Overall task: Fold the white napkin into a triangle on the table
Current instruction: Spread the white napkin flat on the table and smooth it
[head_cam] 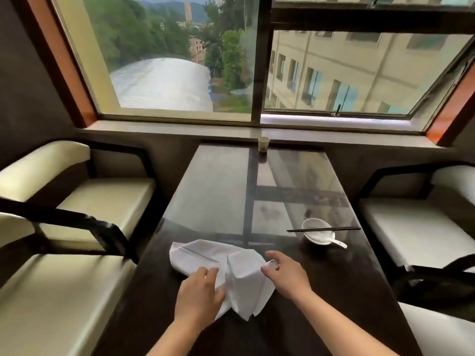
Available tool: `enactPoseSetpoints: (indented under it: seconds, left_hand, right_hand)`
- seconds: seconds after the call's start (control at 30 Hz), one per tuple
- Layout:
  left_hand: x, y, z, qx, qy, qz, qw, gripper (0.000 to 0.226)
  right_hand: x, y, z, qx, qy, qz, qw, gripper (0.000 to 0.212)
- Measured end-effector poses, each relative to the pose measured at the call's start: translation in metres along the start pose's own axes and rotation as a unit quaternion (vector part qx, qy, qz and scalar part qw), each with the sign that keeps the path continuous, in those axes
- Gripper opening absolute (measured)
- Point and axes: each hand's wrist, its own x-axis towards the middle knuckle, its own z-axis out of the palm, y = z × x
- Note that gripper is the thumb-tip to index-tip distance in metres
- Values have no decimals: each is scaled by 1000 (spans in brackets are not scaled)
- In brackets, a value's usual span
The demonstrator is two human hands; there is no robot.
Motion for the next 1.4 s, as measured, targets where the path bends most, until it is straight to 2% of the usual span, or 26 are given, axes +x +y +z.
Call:
enactPoseSetpoints:
  seconds: [0.13,0.27,0.33,0.5,0.6,0.7,0.73,0.87,0.97,1.03,1.07,1.13,1.17,1.2,1.23,1.4]
  left_hand:
    - [-5,-5,21,-22,-55,-32,998,48]
    - [-8,-9,40,-103,-101,-104,984,45]
    - [-9,-8,44,-154,-126,-152,968,48]
    - [-7,0,55,-303,-141,-279,900,61]
    - [-5,3,61,-339,-154,-337,865,53]
    - [-6,4,59,-366,-139,-359,847,9]
    - [-7,3,58,-381,-129,-363,840,3]
    - [-10,-11,51,-450,-91,-380,803,14]
    - [-16,-22,41,-501,-70,-387,771,17]
    - [-21,-28,35,-526,-60,-383,757,16]
    - [-23,-30,31,-539,-57,-378,751,16]
    - [-25,-35,23,-554,-47,-370,744,15]
    - [-25,-38,18,-557,-39,-370,743,15]
    - [-24,-42,13,-561,-28,-372,739,15]
    - [-21,-46,7,-565,-15,-377,734,14]
    - [13,-55,-29,-603,33,-392,694,13]
  right_hand:
    - [0,2,8,-5,-31,17,999,51]
    - [1,8,25,77,-61,35,995,56]
    - [1,11,34,113,-70,38,990,58]
    - [0,13,42,243,-62,57,966,50]
    - [0,6,32,328,-36,70,941,46]
    - [1,-1,16,394,-11,80,915,42]
    - [2,-1,11,408,-2,80,910,41]
    - [8,8,-9,458,47,93,883,34]
    - [9,20,-19,531,65,134,834,27]
    - [6,30,-20,584,30,148,797,43]
    - [4,35,-19,578,3,151,802,57]
    - [-1,42,-15,472,-38,145,869,86]
    - [-2,43,-14,408,-36,136,902,88]
    - [-1,44,-14,368,-20,130,921,86]
    - [2,44,-16,354,0,126,927,82]
    - [34,30,-53,384,90,102,913,64]
